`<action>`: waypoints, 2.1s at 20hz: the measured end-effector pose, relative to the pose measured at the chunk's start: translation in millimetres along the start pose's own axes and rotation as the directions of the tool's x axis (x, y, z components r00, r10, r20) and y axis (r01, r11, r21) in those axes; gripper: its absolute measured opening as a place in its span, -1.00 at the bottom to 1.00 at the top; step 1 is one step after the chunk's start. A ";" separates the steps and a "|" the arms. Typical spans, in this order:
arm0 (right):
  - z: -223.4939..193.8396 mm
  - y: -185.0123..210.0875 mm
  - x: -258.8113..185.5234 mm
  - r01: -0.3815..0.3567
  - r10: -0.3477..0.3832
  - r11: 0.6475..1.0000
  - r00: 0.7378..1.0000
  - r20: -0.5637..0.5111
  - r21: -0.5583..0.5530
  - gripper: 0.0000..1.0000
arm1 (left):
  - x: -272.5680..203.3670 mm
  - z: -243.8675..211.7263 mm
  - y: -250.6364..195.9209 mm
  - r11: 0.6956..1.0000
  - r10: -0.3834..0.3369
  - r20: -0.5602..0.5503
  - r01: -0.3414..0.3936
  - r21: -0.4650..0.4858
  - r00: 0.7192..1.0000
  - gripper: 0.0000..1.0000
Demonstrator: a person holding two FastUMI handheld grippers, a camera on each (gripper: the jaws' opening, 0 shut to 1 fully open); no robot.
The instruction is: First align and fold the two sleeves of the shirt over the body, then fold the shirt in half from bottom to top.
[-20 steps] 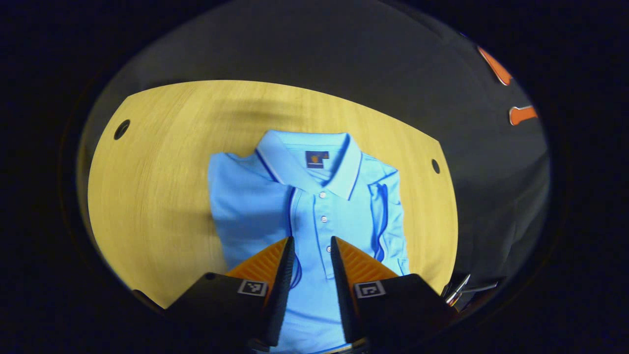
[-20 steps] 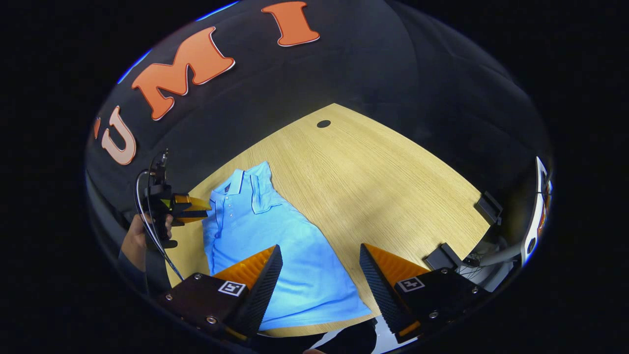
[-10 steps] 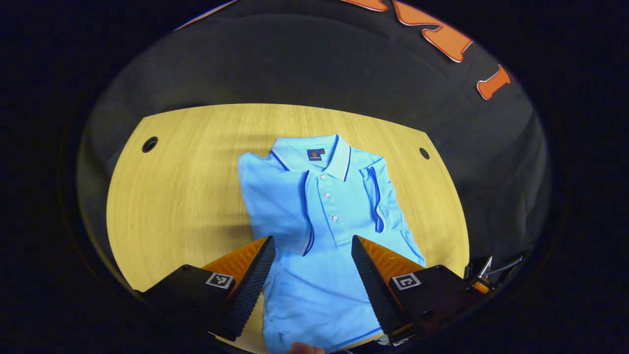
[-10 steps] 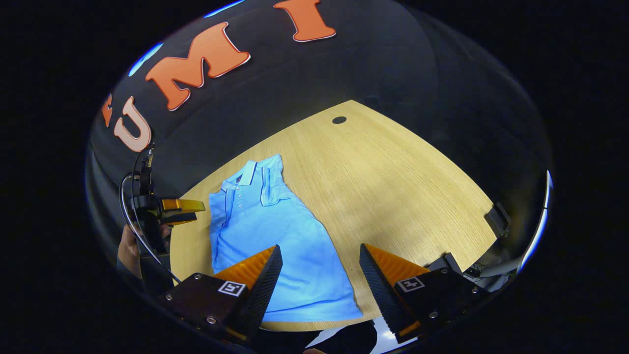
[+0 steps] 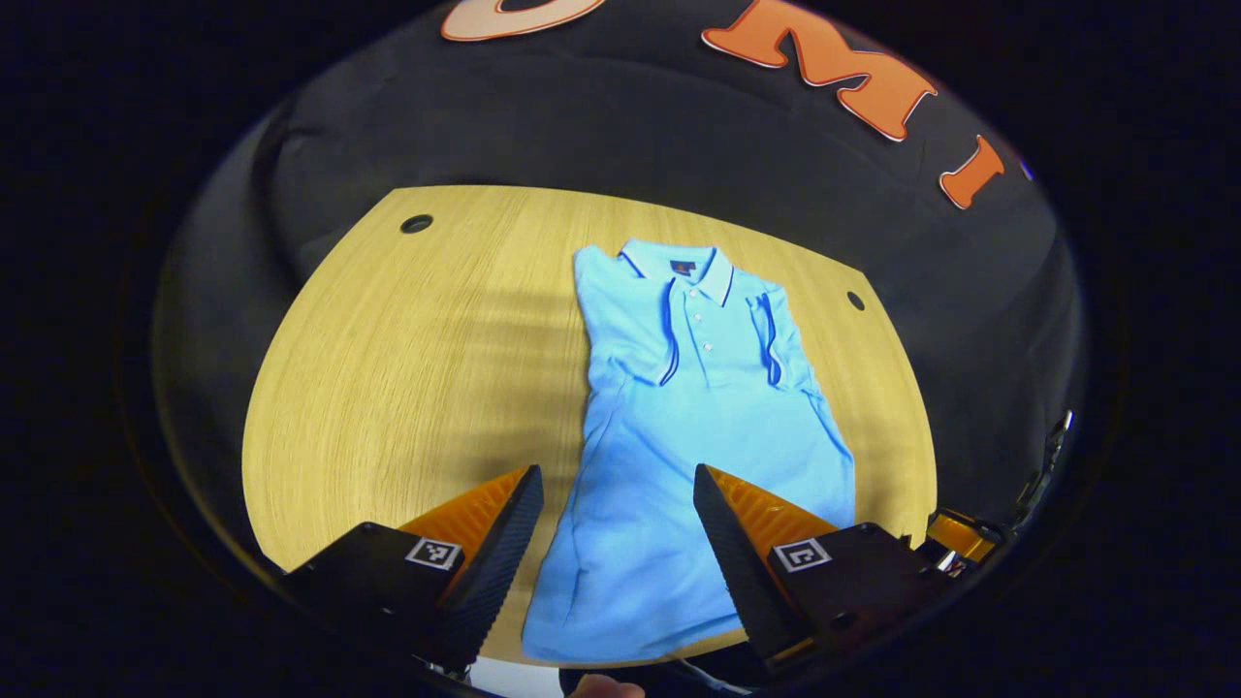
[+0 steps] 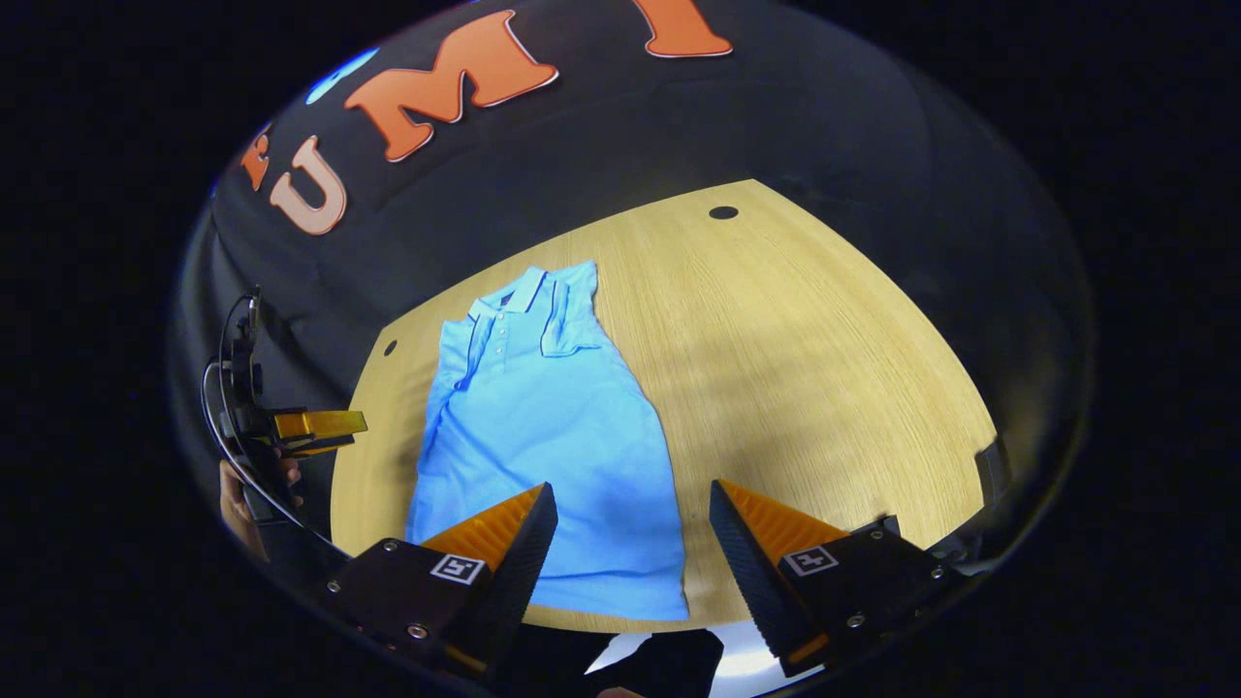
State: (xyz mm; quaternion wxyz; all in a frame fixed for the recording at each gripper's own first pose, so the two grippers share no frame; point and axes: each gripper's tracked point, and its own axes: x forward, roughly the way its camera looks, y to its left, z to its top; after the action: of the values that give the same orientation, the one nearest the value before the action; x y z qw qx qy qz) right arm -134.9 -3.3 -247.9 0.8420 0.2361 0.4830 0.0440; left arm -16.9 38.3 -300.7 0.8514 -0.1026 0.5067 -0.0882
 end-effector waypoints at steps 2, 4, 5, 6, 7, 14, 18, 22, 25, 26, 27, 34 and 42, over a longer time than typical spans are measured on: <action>-13.8 1.2 -0.4 -0.019 0.018 0.999 0.999 -0.026 -0.034 0.91 | -10.4 -30.0 5.1 1.000 0.020 -0.001 -0.020 -0.007 1.000 1.00; -30.6 0.2 -0.3 -0.029 0.026 0.998 0.998 -0.057 -0.063 0.92 | -21.1 -61.8 10.9 0.999 0.043 -0.023 -0.043 -0.006 0.999 1.00; -40.2 -1.4 -1.5 -0.032 0.026 0.997 0.997 -0.072 -0.077 0.92 | -24.7 -75.8 14.1 0.998 0.055 -0.029 -0.055 0.000 0.998 1.00; -49.6 -3.4 -1.1 -0.030 0.022 0.995 0.996 -0.090 -0.092 0.92 | -26.3 -91.2 17.5 0.998 0.069 -0.036 -0.068 0.008 0.997 1.00; -60.1 -5.6 0.0 -0.027 0.015 0.994 0.994 -0.107 -0.107 0.92 | -27.5 -104.5 21.7 0.996 0.084 -0.040 -0.083 0.021 0.996 1.00; -110.8 -8.0 18.7 -0.022 -0.010 0.989 0.976 -0.220 -0.143 0.93 | -15.2 -177.4 34.5 0.986 0.109 -0.127 -0.091 0.138 0.986 1.00; -125.8 -18.5 28.1 0.020 -0.051 0.992 0.966 -0.253 -0.122 0.92 | -3.5 -207.0 41.8 0.981 0.114 -0.188 -0.081 0.174 0.976 1.00; -149.0 -24.9 36.7 0.062 -0.090 0.993 0.947 -0.308 -0.100 0.92 | 5.2 -217.8 40.3 0.981 0.093 -0.230 -0.050 0.188 0.969 1.00; -150.1 -19.4 39.5 0.066 -0.093 0.993 0.949 -0.301 -0.098 0.87 | 12.9 -219.4 42.7 0.980 0.099 -0.244 -0.053 0.190 0.965 1.00; -147.7 -19.1 39.4 0.073 -0.101 0.992 0.951 -0.291 -0.108 0.86 | 13.5 -221.4 43.8 0.981 0.103 -0.250 -0.057 0.184 0.963 1.00; -151.1 -15.0 41.9 0.061 -0.093 0.992 0.949 -0.303 -0.111 0.83 | 14.0 -222.2 45.9 0.981 0.112 -0.254 -0.067 0.183 0.961 1.00; -154.2 -13.3 47.5 0.080 -0.174 0.951 0.936 -0.305 -0.300 0.43 | 15.9 -224.6 52.3 0.964 0.150 -0.282 -0.077 0.253 0.948 0.99; -146.0 -1.9 57.8 0.051 -0.090 0.989 0.953 -0.290 -0.140 -0.64 | 20.3 -220.5 41.1 0.977 0.158 -0.276 -0.109 0.185 0.948 0.12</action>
State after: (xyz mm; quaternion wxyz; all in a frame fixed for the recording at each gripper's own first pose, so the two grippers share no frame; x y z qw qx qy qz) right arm -226.4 64.3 -356.2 0.7751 0.1537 0.6077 0.0801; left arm -199.7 53.9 -431.3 0.7780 0.0178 0.6221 -0.0864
